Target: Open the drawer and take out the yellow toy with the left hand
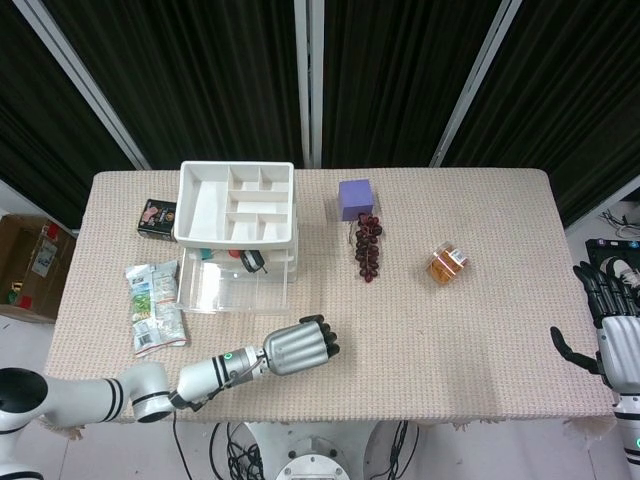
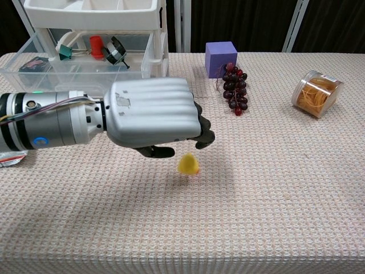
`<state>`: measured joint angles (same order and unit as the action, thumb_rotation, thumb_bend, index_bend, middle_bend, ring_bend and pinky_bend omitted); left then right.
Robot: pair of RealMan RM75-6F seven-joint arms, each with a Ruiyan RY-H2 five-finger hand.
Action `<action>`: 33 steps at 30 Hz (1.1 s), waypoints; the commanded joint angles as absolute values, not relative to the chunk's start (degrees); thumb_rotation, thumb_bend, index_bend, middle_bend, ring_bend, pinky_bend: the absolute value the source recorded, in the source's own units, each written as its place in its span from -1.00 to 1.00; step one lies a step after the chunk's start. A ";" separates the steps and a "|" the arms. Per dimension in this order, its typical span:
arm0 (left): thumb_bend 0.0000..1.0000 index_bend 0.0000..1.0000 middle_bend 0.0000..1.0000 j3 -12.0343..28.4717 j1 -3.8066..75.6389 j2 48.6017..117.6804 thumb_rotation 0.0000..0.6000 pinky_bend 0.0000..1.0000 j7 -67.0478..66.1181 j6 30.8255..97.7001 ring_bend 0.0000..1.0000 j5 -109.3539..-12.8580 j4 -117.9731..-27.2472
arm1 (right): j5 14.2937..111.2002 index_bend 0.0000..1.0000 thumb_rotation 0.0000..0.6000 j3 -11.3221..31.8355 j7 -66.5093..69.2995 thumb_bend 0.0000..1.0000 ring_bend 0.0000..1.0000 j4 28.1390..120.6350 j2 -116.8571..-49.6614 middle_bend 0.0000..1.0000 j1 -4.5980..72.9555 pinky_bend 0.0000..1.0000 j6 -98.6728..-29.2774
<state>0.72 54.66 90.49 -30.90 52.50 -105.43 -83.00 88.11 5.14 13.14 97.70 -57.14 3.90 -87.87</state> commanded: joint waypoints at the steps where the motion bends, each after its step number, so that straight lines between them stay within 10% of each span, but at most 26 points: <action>1: -0.32 -0.42 -0.26 0.56 54.57 90.45 1.00 -0.07 -31.05 52.96 -0.13 -105.51 -83.07 | 88.19 -1.00 1.00 5.12 13.08 -0.43 -1.00 97.82 -57.07 -0.93 3.89 -1.00 -87.92; 6: -0.56 -0.53 -0.44 1.04 53.77 88.49 1.00 -0.37 -29.66 57.11 -0.32 -106.46 -84.84 | 88.29 -1.00 1.00 5.11 12.89 -0.43 -1.00 98.08 -57.01 -0.93 3.73 -1.00 -88.26; 20: -0.68 -0.53 -0.46 8.51 38.14 67.98 1.00 -0.37 -9.49 78.00 -0.33 -88.65 -95.97 | 88.97 -1.00 1.00 4.83 14.02 -0.43 -1.00 97.41 -56.69 -0.93 3.83 -1.00 -88.06; 33: -0.71 -0.53 -0.46 2.57 19.83 59.25 1.00 -0.41 1.20 81.39 -0.33 -74.36 -93.19 | 89.46 -1.00 1.00 4.71 16.11 -0.42 -1.00 95.27 -56.87 -0.93 4.81 -1.00 -86.83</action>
<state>4.08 21.95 60.14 -0.27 79.96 -74.82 -93.35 89.45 4.72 16.08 95.31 -56.82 4.77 -86.86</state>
